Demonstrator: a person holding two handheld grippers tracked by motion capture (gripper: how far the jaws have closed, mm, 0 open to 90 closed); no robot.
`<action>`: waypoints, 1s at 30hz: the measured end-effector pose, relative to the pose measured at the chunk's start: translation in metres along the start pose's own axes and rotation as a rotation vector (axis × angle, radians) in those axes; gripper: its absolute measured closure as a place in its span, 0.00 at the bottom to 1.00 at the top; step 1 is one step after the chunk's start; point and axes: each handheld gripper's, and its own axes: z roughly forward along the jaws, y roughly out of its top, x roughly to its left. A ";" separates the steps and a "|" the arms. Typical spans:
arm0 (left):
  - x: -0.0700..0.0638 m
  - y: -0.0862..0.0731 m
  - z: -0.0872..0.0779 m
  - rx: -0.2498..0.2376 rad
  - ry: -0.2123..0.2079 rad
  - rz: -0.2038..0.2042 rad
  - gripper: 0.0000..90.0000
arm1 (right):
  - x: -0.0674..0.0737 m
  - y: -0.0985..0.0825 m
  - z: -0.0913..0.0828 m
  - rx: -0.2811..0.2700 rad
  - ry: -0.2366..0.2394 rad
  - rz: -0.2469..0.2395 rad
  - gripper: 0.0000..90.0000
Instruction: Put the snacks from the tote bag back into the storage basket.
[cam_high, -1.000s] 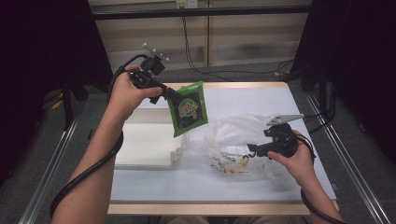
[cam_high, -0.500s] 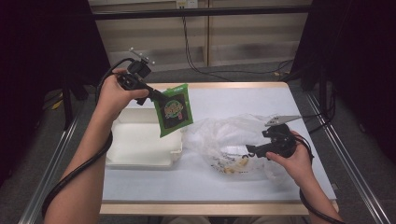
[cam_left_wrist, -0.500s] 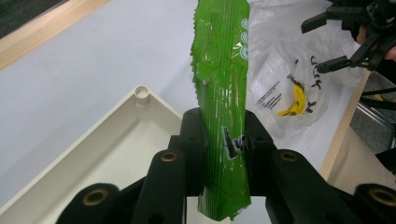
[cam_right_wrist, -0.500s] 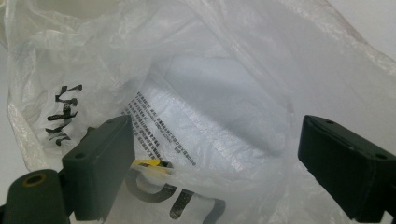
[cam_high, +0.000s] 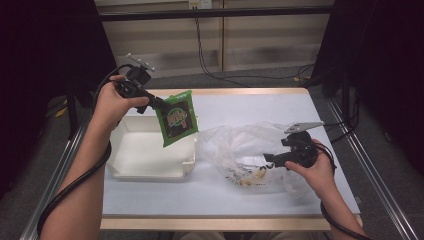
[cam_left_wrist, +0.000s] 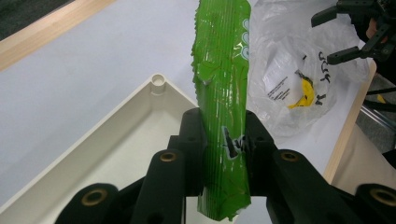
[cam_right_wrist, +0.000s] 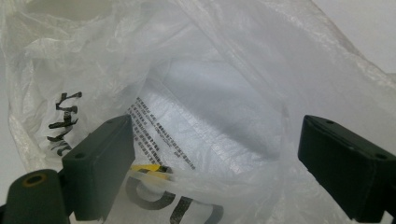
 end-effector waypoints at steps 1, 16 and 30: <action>0.002 -0.002 0.000 -0.008 -0.001 -0.007 0.82 | 0.000 0.000 0.000 0.000 -0.004 0.002 0.12; 0.024 -0.024 0.015 0.045 0.016 -0.018 0.82 | 0.003 0.002 0.002 0.021 -0.008 0.005 0.12; 0.039 -0.031 0.034 0.061 0.003 -0.030 0.82 | 0.003 0.003 0.004 0.016 -0.016 0.009 0.12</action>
